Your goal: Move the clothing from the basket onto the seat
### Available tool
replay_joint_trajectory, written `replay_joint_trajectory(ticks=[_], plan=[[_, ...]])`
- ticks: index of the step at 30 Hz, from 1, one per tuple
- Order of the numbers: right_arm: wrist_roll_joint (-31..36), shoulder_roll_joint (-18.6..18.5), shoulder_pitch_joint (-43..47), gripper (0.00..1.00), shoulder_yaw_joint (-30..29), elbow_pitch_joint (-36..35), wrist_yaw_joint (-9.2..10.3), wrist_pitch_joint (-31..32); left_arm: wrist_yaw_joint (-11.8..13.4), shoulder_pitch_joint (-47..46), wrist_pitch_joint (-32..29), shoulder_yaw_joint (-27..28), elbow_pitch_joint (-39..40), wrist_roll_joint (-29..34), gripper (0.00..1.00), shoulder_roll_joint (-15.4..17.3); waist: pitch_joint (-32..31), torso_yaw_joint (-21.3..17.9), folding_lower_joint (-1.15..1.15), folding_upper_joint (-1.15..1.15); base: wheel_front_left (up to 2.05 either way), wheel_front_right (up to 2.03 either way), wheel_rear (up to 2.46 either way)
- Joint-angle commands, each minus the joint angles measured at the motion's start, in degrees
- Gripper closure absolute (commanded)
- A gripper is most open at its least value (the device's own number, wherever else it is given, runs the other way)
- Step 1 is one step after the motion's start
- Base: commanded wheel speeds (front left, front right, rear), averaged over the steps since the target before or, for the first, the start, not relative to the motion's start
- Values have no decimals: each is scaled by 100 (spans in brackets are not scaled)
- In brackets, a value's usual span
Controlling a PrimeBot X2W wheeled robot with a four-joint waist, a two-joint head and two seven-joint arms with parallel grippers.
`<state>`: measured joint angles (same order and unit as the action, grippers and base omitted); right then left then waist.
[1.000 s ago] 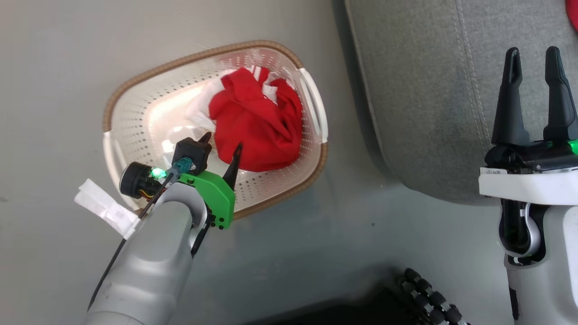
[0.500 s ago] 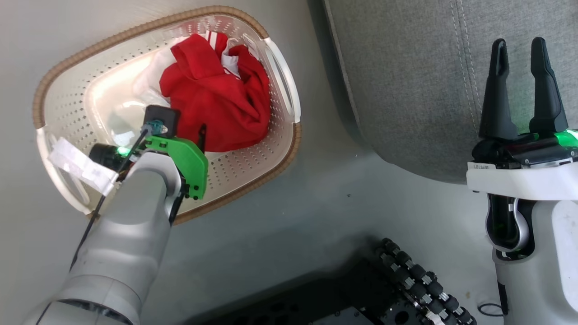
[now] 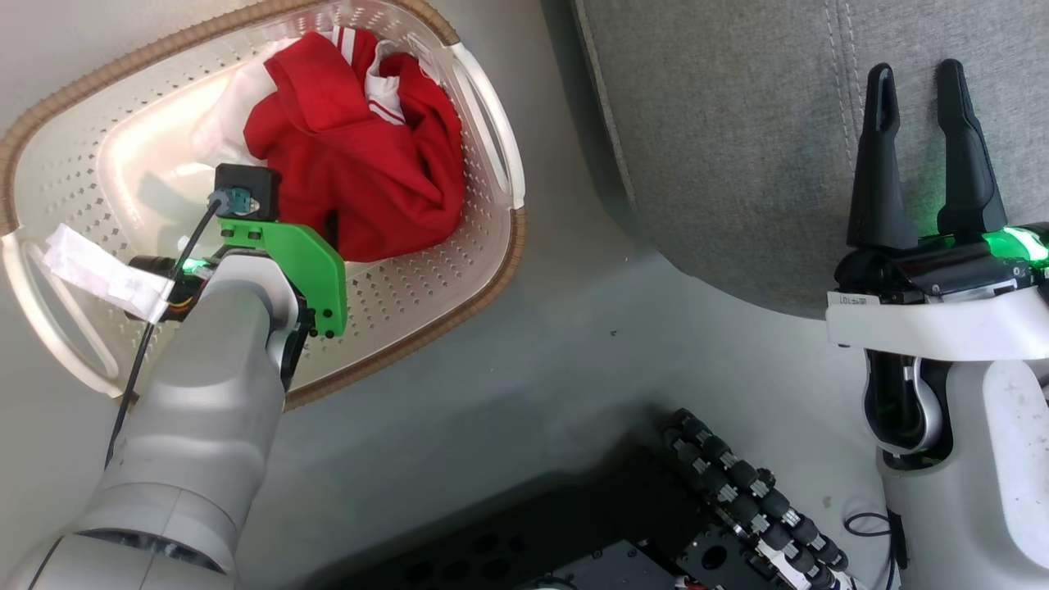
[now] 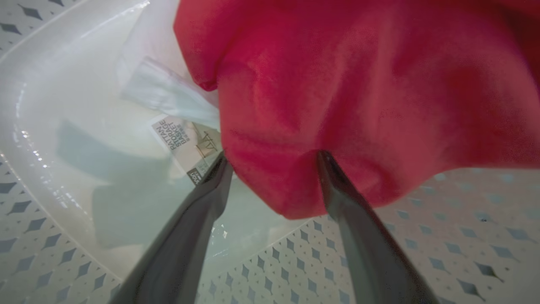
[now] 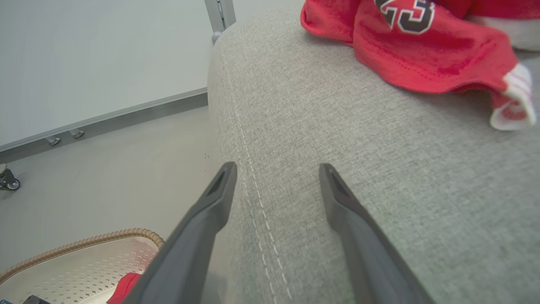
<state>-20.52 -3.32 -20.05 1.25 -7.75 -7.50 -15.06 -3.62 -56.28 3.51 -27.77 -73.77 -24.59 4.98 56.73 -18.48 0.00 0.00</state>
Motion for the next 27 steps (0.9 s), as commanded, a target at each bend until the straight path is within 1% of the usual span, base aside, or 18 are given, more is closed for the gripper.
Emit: replay_joint_trajectory(ticks=[1, 5, 10, 13, 20, 27], plan=[[-9, 11, -62, 0, 32, -15, 2, -17, -88, -138, -36, -2, -3, -26, 0, 67, 107, -46, 0, 0, 0, 0, 0], [11, 17, -93, 0, 94, -19, 2, -4, -290, -242, 1, 47, -3, -201, 0, 42, 233, -65, 0, 0, 0, 0, 0], [48, -7, -22, 0, 104, -73, 2, 3, -391, -376, 128, -107, 60, -268, 0, -32, 350, 5, 0, 0, 0, 0, 0], [47, -25, 9, 0, 129, -109, 2, 6, -393, -377, 163, -282, 209, -364, 0, -101, 395, 20, 0, 0, 0, 0, 0], [42, -37, 96, 0, 182, -274, -2, 30, -397, -460, 13, -804, 445, -688, 0, -150, 477, 40, 0, 0, 0, 0, 0], [64, -50, 215, 0, 234, -448, -2, 30, -398, -631, -171, -1304, 372, -899, 0, -152, 509, 27, 0, 0, 0, 0, 0]])
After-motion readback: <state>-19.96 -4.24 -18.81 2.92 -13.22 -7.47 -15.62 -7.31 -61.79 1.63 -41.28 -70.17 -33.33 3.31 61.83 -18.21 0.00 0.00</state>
